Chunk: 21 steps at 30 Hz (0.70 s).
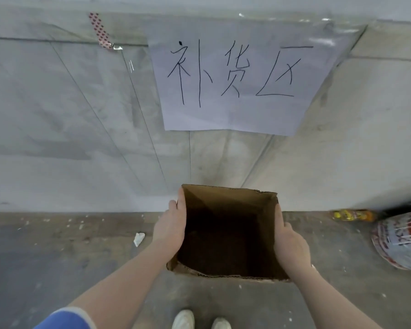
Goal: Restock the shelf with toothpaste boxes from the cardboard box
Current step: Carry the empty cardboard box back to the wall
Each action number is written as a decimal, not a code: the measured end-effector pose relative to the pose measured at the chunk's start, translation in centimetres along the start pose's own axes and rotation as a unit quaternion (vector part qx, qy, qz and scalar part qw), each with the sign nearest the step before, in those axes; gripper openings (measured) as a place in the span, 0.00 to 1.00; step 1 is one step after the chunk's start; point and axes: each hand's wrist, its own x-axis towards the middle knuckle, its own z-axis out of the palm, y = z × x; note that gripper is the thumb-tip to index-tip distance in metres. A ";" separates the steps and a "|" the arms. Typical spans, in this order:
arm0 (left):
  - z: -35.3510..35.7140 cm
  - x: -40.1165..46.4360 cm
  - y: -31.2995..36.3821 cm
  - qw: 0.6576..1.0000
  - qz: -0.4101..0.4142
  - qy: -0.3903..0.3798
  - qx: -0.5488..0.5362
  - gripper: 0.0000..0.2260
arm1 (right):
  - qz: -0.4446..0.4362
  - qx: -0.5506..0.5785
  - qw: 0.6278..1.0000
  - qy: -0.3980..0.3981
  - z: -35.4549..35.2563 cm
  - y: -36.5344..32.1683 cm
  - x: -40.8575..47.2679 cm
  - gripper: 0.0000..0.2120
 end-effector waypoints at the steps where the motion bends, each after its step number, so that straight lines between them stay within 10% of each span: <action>1: 1.2 0.6 -0.4 1.000 -0.002 0.002 0.003 0.38 | -0.004 0.001 1.000 -0.002 1.1 -0.1 0.8 0.37; 21: 28.8 11.7 -5.2 0.999 -0.047 -0.018 -0.008 0.35 | -0.007 0.016 1.000 -0.018 30.0 0.9 15.4 0.39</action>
